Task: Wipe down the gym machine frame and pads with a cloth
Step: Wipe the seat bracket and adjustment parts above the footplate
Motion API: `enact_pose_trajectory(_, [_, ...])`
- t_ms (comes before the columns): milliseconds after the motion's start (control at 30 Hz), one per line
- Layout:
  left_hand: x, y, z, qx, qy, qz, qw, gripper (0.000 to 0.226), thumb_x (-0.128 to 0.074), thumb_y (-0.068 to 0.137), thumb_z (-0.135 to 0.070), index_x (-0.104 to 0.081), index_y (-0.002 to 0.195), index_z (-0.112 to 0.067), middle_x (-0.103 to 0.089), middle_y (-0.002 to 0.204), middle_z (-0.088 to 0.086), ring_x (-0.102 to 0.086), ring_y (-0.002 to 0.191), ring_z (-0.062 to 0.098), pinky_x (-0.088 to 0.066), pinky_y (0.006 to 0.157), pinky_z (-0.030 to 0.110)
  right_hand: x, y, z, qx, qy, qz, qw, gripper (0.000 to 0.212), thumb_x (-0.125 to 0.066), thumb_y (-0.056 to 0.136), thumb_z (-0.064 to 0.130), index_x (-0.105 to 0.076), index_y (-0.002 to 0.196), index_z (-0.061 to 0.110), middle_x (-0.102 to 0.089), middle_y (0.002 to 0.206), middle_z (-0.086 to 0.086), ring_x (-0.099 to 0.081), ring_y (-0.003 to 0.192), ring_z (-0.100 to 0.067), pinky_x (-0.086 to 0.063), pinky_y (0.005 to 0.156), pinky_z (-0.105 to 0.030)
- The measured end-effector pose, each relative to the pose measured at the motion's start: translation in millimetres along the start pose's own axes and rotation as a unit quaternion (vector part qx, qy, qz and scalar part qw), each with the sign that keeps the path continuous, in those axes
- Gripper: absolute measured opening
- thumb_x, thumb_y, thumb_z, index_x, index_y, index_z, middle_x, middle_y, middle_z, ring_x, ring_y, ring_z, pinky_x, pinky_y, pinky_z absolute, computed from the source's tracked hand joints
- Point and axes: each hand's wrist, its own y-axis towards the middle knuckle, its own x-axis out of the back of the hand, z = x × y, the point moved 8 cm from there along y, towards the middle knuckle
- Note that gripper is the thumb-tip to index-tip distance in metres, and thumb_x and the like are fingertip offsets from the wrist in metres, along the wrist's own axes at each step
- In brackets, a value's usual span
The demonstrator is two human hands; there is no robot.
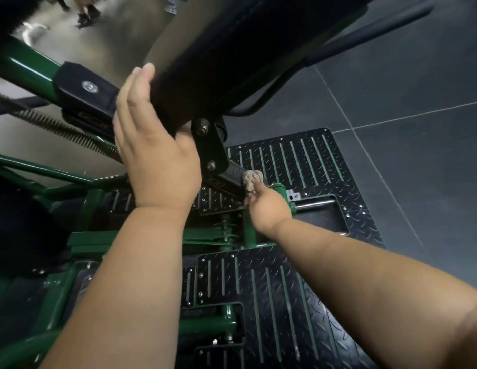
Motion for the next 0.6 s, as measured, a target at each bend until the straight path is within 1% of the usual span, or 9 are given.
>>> enact_pose_trajectory(67, [-2, -1, -1, -0.004, -0.009, -0.010, 1.000, 0.073, -0.065, 0.088, -0.002, -0.039, 0.155, -0.011, -0.042, 0.158, 0.008, -0.038, 0.150, 0.024, -0.028, 0.126, 0.047, 6, 2, 4, 0.010, -0.003, 0.010, 1.000, 0.056, -0.042, 0.109, 0.012, -0.035, 0.163, 0.025, -0.057, 0.151, -0.004, -0.066, 0.116, -0.024, -0.049, 0.086, -0.023])
enact_pose_trajectory(133, [-5, -2, 1, -0.004, -0.027, -0.016, 1.000, 0.074, -0.065, 0.088, 0.000, -0.037, 0.156, -0.007, -0.040, 0.159, 0.011, -0.037, 0.152, 0.025, -0.029, 0.126, 0.046, 16, 9, 35, 0.080, 0.044, -0.029, 0.995, 0.051, -0.045, 0.108, 0.015, -0.045, 0.156, 0.031, -0.060, 0.147, -0.004, -0.067, 0.106, -0.020, -0.053, 0.083, -0.022])
enact_pose_trajectory(200, [-10, -4, 4, 0.004, -0.048, -0.016, 0.999, 0.077, -0.065, 0.091, -0.004, -0.031, 0.159, -0.005, -0.036, 0.162, 0.014, -0.032, 0.154, 0.025, -0.028, 0.127, 0.047, 12, 13, 64, 0.147, 0.061, -0.023, 0.987, 0.049, -0.045, 0.108, 0.020, -0.047, 0.154, 0.037, -0.063, 0.144, 0.000, -0.065, 0.099, -0.014, -0.054, 0.088, -0.028])
enact_pose_trajectory(267, [-13, -8, 8, 0.034, -0.066, -0.003, 0.997, 0.082, -0.065, 0.095, -0.014, -0.021, 0.164, -0.007, -0.026, 0.168, 0.013, -0.024, 0.158, 0.023, -0.024, 0.128, 0.052, -2, 15, 57, 0.118, 0.063, 0.023, 0.991, 0.049, -0.045, 0.108, 0.023, -0.044, 0.155, 0.039, -0.060, 0.150, -0.005, -0.064, 0.118, -0.024, -0.051, 0.103, -0.038])
enact_pose_trajectory(300, [-14, -11, 11, 0.049, -0.076, 0.006, 0.996, 0.084, -0.064, 0.097, -0.018, -0.017, 0.166, -0.010, -0.022, 0.171, 0.011, -0.021, 0.160, 0.022, -0.022, 0.128, 0.055, 2, 15, 41, 0.094, -0.003, -0.001, 0.996, 0.050, -0.046, 0.108, 0.023, -0.044, 0.156, 0.037, -0.058, 0.151, -0.007, -0.061, 0.128, -0.030, -0.047, 0.108, -0.040])
enact_pose_trajectory(333, [-14, -14, 13, 0.061, -0.088, 0.015, 0.994, 0.084, -0.062, 0.098, -0.020, -0.014, 0.167, -0.013, -0.019, 0.173, 0.008, -0.018, 0.161, 0.020, -0.020, 0.129, 0.056, 10, 14, 21, 0.051, -0.021, -0.028, 0.998, 0.051, -0.046, 0.107, 0.022, -0.044, 0.156, 0.034, -0.060, 0.148, -0.006, -0.062, 0.126, -0.031, -0.049, 0.104, -0.037])
enact_pose_trajectory(433, [-11, -19, 23, 0.075, -0.108, 0.037, 0.991, 0.080, -0.059, 0.102, -0.023, -0.014, 0.168, -0.020, -0.018, 0.175, 0.000, -0.017, 0.160, 0.011, -0.020, 0.130, 0.049, 23, 2, -9, -0.007, 0.014, -0.050, 0.999, 0.052, -0.044, 0.104, 0.019, -0.051, 0.152, 0.037, -0.071, 0.129, 0.000, -0.071, 0.094, -0.024, -0.057, 0.083, -0.035])
enact_pose_trajectory(533, [-12, -19, 29, 0.078, -0.133, 0.035, 0.987, 0.076, -0.060, 0.103, -0.020, -0.019, 0.167, -0.022, -0.022, 0.174, 0.000, -0.020, 0.159, 0.008, -0.023, 0.130, 0.039, 44, 19, -6, 0.002, 0.042, -0.145, 0.989, 0.046, -0.045, 0.100, 0.020, -0.059, 0.140, 0.038, -0.070, 0.109, 0.003, -0.070, 0.092, -0.025, -0.058, 0.084, -0.038])
enact_pose_trajectory(600, [-16, -19, 28, 0.075, -0.140, 0.038, 0.987, 0.079, -0.059, 0.103, -0.018, -0.013, 0.168, -0.020, -0.017, 0.175, 0.001, -0.016, 0.161, 0.010, -0.020, 0.131, 0.037, 47, 30, 16, 0.044, 0.039, -0.158, 0.986, 0.046, -0.047, 0.103, 0.022, -0.055, 0.146, 0.038, -0.062, 0.119, 0.000, -0.065, 0.102, -0.027, -0.054, 0.094, -0.039])
